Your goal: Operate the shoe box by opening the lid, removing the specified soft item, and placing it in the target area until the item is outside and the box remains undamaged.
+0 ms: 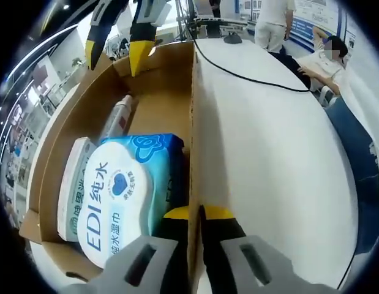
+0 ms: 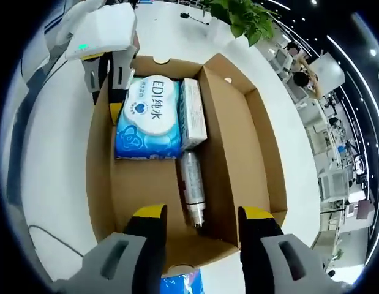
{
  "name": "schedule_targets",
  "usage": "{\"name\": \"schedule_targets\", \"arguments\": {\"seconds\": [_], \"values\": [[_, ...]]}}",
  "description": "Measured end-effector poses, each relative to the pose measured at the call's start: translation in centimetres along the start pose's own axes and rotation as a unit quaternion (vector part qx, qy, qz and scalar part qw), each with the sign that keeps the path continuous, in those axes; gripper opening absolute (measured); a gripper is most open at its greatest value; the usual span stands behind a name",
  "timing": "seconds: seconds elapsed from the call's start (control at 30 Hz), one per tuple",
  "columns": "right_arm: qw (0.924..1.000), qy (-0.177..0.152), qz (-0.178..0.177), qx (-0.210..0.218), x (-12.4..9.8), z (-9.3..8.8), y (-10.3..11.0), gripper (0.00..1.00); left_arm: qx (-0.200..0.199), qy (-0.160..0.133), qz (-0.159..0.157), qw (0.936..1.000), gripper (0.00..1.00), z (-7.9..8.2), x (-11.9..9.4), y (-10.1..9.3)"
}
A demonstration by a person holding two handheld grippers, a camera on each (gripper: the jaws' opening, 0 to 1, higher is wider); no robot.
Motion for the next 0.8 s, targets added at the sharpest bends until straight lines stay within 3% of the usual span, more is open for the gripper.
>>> {"name": "schedule_targets", "arguments": {"seconds": [0.33,0.8], "values": [[0.9996,0.007,0.027,-0.008,2.4,0.0,1.8,0.43,0.000,-0.002,0.000,1.0000,0.01,-0.1,0.1,-0.1],[0.9986,0.016,0.051,-0.004,4.9,-0.2,2.5,0.36,0.002,-0.003,-0.001,1.0000,0.01,-0.1,0.1,-0.1]]}}
Point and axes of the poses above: the point that each gripper's makers call its tool centre point, and the gripper's own axes: x roughly forward along the fingers, y roughly to its left, z roughly out of its top, the point moved 2 cm from there along -x, roughly backward along the fingers, and after that the axes turned 13 degrees about -z, right-handed, at the moved point
